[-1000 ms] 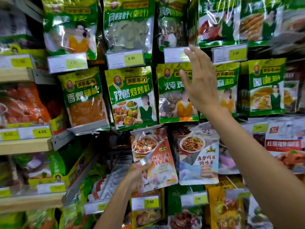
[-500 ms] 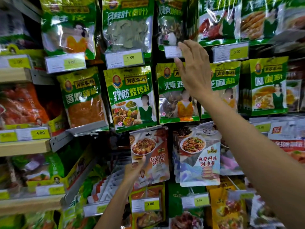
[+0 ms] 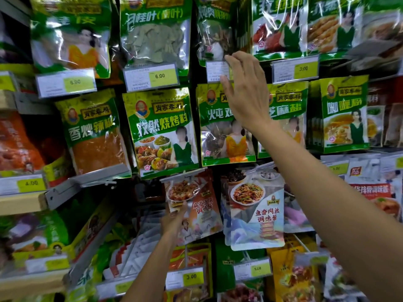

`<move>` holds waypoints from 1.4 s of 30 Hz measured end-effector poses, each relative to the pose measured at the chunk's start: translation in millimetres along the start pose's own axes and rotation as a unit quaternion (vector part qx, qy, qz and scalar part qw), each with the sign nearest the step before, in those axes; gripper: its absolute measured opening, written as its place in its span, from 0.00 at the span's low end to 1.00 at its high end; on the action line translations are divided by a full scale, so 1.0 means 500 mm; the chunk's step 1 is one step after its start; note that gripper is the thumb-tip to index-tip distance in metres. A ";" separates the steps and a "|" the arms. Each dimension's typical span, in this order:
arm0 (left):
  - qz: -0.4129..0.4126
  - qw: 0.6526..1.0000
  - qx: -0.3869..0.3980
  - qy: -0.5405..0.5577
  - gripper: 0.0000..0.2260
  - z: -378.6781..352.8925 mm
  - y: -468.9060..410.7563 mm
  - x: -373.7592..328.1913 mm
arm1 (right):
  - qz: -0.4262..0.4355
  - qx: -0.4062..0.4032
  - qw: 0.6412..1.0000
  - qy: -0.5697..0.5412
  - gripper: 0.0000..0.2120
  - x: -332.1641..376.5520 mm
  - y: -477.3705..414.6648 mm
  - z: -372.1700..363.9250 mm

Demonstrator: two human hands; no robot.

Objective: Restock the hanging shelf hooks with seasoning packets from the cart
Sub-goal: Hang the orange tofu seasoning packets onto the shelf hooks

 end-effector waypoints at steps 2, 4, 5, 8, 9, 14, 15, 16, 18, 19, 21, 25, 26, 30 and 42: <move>0.001 1.000 0.005 -0.015 0.27 0.000 -0.011 -0.003 | 0.001 -0.005 1.000 -0.004 0.23 0.000 0.002 0.000; 0.000 1.000 0.001 -0.021 0.27 -0.004 -0.016 -0.005 | 0.001 -0.004 1.000 -0.007 0.22 0.002 0.004 0.003; -0.002 1.000 -0.005 -0.020 0.25 -0.006 -0.016 -0.005 | 0.002 -0.002 1.000 -0.007 0.22 0.003 0.004 0.006; -0.021 0.999 -0.023 -0.026 0.22 0.000 -0.001 -0.001 | -0.001 -0.006 1.000 -0.010 0.21 0.010 0.010 0.024; -0.035 0.998 -0.026 -0.038 0.21 0.008 0.005 0.003 | -0.007 -0.008 1.000 -0.015 0.20 0.013 0.016 0.034; -0.182 0.965 -0.066 -0.177 0.23 0.065 0.077 0.017 | -0.053 -0.009 0.996 -0.066 0.17 0.043 0.111 0.097; -0.214 0.957 -0.059 -0.186 0.20 0.071 0.104 0.016 | -0.076 -0.005 0.994 -0.083 0.16 0.049 0.141 0.115; -0.237 0.952 -0.053 -0.188 0.15 0.076 0.136 0.016 | -0.100 0.002 0.990 -0.100 0.16 0.055 0.176 0.135; -0.273 0.942 -0.041 -0.193 0.09 0.078 0.198 0.024 | -0.141 0.024 0.982 -0.124 0.15 0.062 0.258 0.182; -0.293 0.935 -0.024 -0.197 0.09 0.074 0.229 0.032 | -0.160 0.037 0.978 -0.131 0.15 0.063 0.302 0.209; -0.320 0.926 0.038 -0.196 0.09 0.058 0.288 0.054 | -0.220 0.074 0.963 -0.138 0.14 0.058 0.399 0.264; -0.301 0.922 0.146 -0.198 0.09 -0.004 0.401 0.109 | -0.387 0.148 0.901 -0.126 0.12 0.040 0.592 0.392; -0.294 0.920 0.169 -0.195 0.09 -0.024 0.429 0.124 | -0.418 0.157 0.887 -0.116 0.13 0.036 0.633 0.427; -0.284 0.905 0.250 -0.194 0.11 -0.114 0.542 0.197 | -0.549 0.160 0.818 -0.063 0.16 0.015 0.774 0.578; -0.186 0.812 0.463 -0.303 0.11 -0.486 0.831 0.422 | -0.764 0.137 0.617 0.128 0.07 -0.212 1.061 0.941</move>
Point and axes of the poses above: each hand's wrist, its own y-axis away from the middle knuckle, its own z-axis out of the back of the hand, x = y × z, the point moved 1 cm from there along -y, towards the middle knuckle, and after that the axes turned 6 degrees about -x, right-handed, at the moved point
